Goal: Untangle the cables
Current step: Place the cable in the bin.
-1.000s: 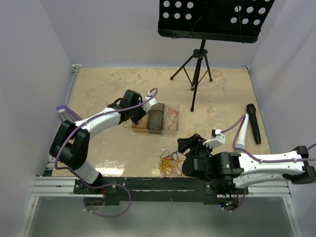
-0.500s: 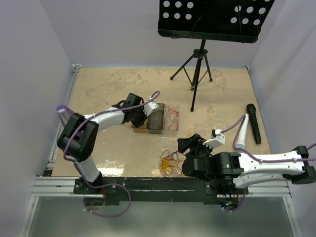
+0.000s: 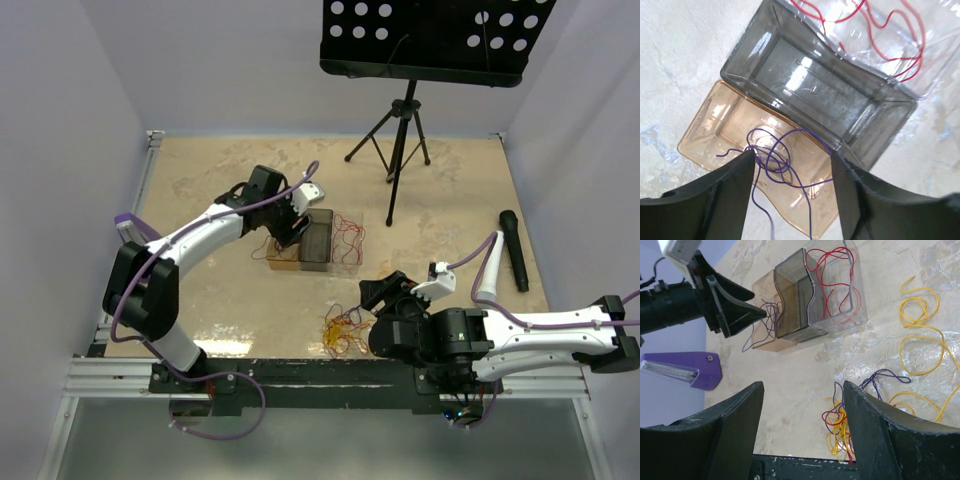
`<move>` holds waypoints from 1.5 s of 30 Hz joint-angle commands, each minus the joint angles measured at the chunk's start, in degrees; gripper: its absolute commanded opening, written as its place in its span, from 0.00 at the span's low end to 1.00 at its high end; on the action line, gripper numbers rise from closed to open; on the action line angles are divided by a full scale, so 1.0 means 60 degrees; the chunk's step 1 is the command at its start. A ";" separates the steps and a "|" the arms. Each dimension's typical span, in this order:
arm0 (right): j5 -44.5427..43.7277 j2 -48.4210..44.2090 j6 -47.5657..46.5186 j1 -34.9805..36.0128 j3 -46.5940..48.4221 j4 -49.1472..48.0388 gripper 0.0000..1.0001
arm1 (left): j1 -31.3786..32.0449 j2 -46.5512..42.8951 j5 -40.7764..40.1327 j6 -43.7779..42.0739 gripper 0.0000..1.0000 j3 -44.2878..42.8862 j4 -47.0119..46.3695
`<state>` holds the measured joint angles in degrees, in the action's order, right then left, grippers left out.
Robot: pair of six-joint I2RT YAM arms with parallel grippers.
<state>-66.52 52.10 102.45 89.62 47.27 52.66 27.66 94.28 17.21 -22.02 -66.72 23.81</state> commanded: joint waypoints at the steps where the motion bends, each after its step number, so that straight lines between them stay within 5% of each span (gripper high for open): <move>1: -0.0383 -0.0113 0.0122 0.0004 0.0106 -0.0047 0.69 | -0.0142 -0.0581 0.0515 -0.0109 0.71 -0.0628 0.1172; 14: -0.0353 -0.0333 0.0136 0.0004 0.0047 0.0085 0.69 | -0.2690 -0.0802 0.1027 -0.1835 0.66 0.0250 0.2226; 33: -0.0368 -0.0319 0.0093 0.0004 -0.0041 -0.0090 0.69 | -0.3115 -0.0977 0.1218 -0.3801 0.59 0.1203 0.2638; 45: -0.0368 -0.0304 0.0019 -0.0010 0.0003 -0.0091 0.69 | -0.3702 -0.1211 0.2521 -0.4459 0.59 0.1480 0.2960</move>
<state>-66.52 50.87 102.39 89.62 47.27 52.69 5.61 89.60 27.33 -44.86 -59.31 40.64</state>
